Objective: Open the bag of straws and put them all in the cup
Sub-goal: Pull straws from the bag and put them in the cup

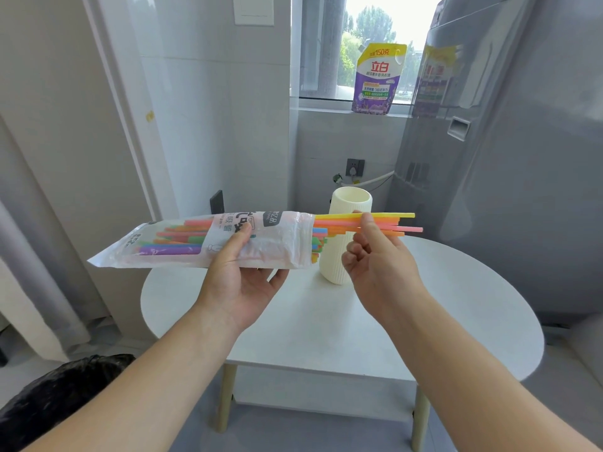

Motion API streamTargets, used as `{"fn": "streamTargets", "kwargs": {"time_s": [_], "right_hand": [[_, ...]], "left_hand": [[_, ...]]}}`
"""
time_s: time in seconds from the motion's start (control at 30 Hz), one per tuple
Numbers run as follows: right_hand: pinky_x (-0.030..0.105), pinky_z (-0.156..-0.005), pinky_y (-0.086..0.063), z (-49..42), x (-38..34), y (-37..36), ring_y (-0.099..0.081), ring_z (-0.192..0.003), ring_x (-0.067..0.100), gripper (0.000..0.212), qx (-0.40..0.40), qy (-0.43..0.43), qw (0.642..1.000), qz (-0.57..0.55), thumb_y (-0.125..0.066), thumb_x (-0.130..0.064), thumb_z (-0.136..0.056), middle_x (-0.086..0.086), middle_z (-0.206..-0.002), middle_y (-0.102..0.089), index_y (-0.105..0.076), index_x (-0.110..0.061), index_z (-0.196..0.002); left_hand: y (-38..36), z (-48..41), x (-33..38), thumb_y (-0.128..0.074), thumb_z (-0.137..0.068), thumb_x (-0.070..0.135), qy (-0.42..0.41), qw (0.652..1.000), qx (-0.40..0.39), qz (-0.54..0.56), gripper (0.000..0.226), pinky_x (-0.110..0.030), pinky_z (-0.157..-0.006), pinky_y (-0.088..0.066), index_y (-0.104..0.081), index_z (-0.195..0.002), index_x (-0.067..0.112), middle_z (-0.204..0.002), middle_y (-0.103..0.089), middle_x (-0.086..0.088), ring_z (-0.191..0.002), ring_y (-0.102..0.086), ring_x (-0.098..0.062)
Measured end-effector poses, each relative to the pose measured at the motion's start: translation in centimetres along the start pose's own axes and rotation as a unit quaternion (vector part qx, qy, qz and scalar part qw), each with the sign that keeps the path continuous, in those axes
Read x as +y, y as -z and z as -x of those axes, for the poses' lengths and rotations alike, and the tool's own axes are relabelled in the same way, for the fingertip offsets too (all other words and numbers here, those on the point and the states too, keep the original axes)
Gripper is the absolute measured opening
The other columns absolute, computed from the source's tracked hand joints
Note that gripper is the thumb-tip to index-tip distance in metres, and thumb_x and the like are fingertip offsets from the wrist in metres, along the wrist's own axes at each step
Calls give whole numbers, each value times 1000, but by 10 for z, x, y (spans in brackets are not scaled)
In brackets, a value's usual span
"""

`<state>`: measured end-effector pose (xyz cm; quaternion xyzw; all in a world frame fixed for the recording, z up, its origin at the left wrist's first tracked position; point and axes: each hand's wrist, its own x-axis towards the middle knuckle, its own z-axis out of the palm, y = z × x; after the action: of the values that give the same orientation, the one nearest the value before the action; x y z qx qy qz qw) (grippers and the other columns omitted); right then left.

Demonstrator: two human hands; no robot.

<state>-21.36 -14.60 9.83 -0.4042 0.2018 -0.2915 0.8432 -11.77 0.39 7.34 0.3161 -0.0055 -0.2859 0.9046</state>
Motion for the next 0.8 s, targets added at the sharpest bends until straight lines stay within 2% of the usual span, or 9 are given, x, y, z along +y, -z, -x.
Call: {"fn": "streamTargets", "kwargs": {"time_s": [0.17,0.3,0.43,0.53,0.67,0.8], "right_hand": [[23,-63,-46,1,1,-3,-43,-63,12,18,-12,4,1000,24,-70,-27,-93,0,-71,-45,-72,-14,-105],[25,-76,-52,0,-6,-4,-59,-75,12,15,10,22,999,23,-66,-26,-95,-1,-82,-63,-68,-16,-106],[27,-73,-54,-4,-11,1,-65,-85,14,22,34,59,995,78,-63,-30,-96,0,-96,-68,-65,-16,-113],[27,-73,-58,-4,-15,4,-70,-88,16,27,42,53,995,69,-63,-28,-96,1,-101,-71,-64,-14,-118],[27,-76,-60,-6,-22,7,-75,-82,15,24,11,84,996,42,-60,-24,-98,7,-97,-73,-65,-6,-113],[27,-79,-59,-8,-27,10,-74,-82,16,19,-22,131,989,57,-57,-22,-101,3,-85,-74,-68,-6,-99]], "left_hand": [[1,0,0,-74,-89,26,-3,1000,6,4,27,-43,-91,-57,-69,-115,28,-111,-78,-2,-108,-73,-22],[1,-1,3,-76,-88,26,-7,1000,10,8,36,-43,-91,-58,-67,-123,28,-115,-77,-2,-107,-74,-22],[4,-3,6,-75,-88,26,-10,1000,20,16,31,-43,-92,-57,-68,-118,28,-110,-79,-1,-106,-74,-21],[5,-4,5,-75,-87,26,-5,1000,26,13,29,-42,-90,-58,-68,-116,28,-108,-79,0,-106,-74,-20],[5,-4,7,-75,-88,28,-10,999,29,14,39,-42,-89,-58,-67,-126,27,-112,-78,-1,-107,-74,-21],[6,-5,12,-74,-89,29,-22,999,40,18,48,-41,-90,-58,-63,-136,25,-111,-78,-1,-106,-74,-21]]}}
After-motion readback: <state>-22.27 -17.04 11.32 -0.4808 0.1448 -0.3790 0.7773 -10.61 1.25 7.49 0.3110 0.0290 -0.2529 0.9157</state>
